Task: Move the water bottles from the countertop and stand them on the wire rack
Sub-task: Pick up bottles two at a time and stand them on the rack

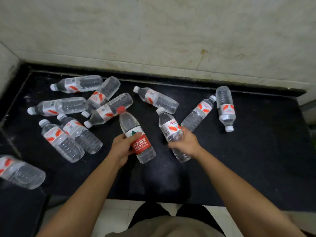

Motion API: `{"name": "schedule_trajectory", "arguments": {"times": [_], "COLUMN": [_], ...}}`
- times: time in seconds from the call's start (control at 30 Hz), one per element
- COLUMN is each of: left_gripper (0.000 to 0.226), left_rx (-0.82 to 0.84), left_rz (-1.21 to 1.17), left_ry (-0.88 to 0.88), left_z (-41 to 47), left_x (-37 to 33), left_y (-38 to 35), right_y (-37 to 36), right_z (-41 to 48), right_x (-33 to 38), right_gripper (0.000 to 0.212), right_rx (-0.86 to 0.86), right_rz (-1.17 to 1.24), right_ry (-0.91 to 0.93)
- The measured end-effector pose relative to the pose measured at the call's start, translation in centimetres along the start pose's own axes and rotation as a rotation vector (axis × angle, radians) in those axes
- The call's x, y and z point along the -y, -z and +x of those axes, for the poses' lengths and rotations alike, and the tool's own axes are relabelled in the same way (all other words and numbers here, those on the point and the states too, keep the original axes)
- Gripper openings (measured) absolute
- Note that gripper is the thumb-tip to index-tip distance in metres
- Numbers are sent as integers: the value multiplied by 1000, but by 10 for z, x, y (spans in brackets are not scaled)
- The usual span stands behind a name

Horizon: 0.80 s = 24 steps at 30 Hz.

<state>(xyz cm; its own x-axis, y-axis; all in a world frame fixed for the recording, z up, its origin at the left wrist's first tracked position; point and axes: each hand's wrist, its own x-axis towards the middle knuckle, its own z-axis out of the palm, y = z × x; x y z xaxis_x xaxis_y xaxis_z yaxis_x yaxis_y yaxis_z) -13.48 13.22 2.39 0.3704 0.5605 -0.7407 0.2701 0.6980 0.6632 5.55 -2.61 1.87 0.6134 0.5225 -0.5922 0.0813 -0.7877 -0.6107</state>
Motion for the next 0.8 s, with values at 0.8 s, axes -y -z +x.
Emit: {"name": "schedule_trajectory", "arguments": {"times": [0.8], "left_gripper": [68], "left_rx": [784], "left_rz": [181], "left_ry": [-542], "left_z": [-275], "left_x": [58], "left_y": [-379], "right_y": [265], "right_z": [-284], "right_x": [-199], "right_gripper": [12], "right_rx": [-937], "right_rz": [627], "right_ry": [351]}}
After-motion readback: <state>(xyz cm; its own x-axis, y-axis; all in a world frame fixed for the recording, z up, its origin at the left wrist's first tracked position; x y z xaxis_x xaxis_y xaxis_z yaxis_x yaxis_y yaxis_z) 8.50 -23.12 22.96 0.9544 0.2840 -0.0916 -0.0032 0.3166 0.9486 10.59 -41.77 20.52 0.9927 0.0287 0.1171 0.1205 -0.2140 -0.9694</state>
